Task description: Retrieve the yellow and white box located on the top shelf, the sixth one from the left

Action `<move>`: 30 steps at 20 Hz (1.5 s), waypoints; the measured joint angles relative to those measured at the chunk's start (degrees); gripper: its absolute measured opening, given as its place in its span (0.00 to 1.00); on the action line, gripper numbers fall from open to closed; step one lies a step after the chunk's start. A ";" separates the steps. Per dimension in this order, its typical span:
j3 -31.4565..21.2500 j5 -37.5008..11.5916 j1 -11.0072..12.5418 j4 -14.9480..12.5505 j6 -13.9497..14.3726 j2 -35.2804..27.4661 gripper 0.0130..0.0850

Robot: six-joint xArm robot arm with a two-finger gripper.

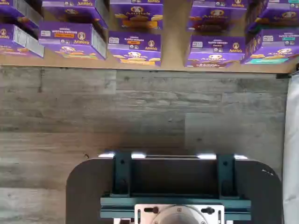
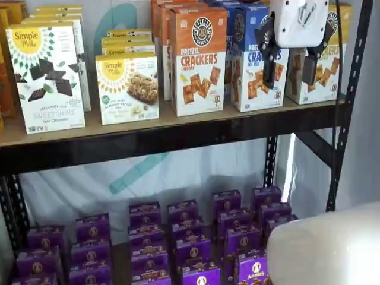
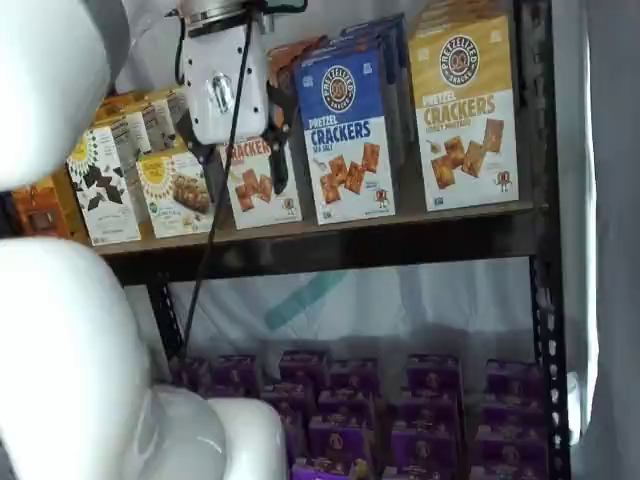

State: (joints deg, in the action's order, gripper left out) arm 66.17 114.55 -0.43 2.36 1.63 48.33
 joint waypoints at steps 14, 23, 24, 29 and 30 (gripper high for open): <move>-1.91 -3.84 2.42 0.66 -2.26 1.67 1.00; -2.91 -11.32 9.81 -2.08 -10.27 0.19 1.00; -2.90 -12.20 10.90 -2.12 -11.29 -0.07 1.00; -1.57 -16.55 18.70 -1.50 -18.72 -3.30 1.00; -1.34 -17.29 19.88 -1.31 -19.87 -3.81 1.00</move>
State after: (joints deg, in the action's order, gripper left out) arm 64.83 97.26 19.45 1.05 -18.24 44.52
